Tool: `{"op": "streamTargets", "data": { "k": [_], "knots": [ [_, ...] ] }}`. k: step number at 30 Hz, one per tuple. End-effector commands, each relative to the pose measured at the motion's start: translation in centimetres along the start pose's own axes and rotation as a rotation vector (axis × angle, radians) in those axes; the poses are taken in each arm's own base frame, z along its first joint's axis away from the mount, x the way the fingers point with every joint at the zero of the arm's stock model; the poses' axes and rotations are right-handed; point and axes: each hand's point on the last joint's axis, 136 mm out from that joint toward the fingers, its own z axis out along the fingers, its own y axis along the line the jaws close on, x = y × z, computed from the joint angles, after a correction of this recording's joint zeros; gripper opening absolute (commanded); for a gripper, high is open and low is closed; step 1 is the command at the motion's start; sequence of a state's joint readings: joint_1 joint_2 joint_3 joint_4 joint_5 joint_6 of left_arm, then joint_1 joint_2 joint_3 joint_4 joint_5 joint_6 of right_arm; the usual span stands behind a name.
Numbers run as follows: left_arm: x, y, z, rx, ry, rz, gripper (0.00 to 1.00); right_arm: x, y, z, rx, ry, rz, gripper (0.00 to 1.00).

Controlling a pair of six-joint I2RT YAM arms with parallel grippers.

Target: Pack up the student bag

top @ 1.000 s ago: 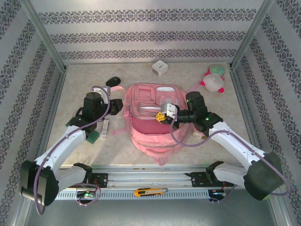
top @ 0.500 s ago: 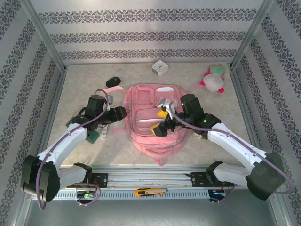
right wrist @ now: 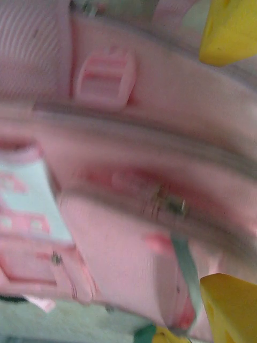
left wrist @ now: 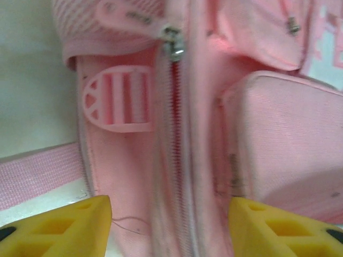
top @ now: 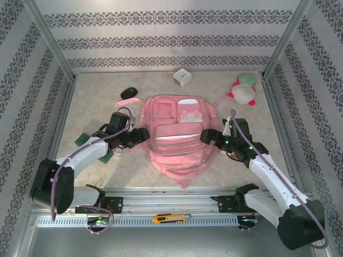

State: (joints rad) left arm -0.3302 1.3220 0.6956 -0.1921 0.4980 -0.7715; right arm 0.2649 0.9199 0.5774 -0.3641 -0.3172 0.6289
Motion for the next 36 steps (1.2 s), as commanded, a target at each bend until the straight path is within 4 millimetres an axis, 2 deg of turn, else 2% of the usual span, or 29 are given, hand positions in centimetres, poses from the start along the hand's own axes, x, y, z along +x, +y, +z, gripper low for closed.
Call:
{"op": "streamTargets", "data": {
  "k": [1, 3, 6, 9, 11, 16, 21, 28, 32, 36],
  "knots": [
    [0.7, -0.1, 1.3, 0.024, 0.016, -0.015, 0.57, 0.2, -1.5, -0.1, 0.041, -0.040, 0.063, 0.98],
    [0.9, 0.4, 1.8, 0.005, 0.027, -0.013, 0.57, 0.8, -2.0, 0.3, 0.051, -0.022, 0.067, 0.98],
    [1.2, 1.1, 2.5, -0.014, 0.042, -0.009, 0.57, 1.5, -1.8, 1.3, 0.013, 0.009, 0.071, 0.98],
    [1.3, 1.5, 3.1, -0.023, 0.048, -0.011, 0.49, 2.0, -1.9, 2.5, -0.001, 0.023, 0.078, 0.98],
    [1.2, 2.0, 3.4, -0.038, 0.041, -0.015, 0.46, 2.3, -2.3, 3.3, 0.019, 0.035, 0.071, 0.94],
    [0.5, 2.5, 3.7, -0.063, 0.007, -0.011, 0.44, 2.1, -1.7, 5.1, 0.027, 0.063, 0.033, 0.81],
    [-1.5, 2.2, 4.3, -0.084, -0.035, 0.006, 0.45, 0.4, -0.2, 7.2, -0.005, 0.046, 0.007, 0.78],
    [-5.9, 1.7, 5.5, -0.099, -0.072, 0.011, 0.46, -2.4, 1.8, 9.5, -0.020, 0.021, -0.034, 0.78],
    [-8.1, 1.2, 5.0, -0.105, -0.098, 0.018, 0.48, -3.3, 2.3, 9.5, -0.011, 0.016, -0.050, 0.84],
    [-9.3, 0.7, 3.0, -0.128, -0.136, 0.039, 0.52, -3.9, 2.1, 7.0, 0.061, 0.000, -0.103, 0.90]
  ]
}}
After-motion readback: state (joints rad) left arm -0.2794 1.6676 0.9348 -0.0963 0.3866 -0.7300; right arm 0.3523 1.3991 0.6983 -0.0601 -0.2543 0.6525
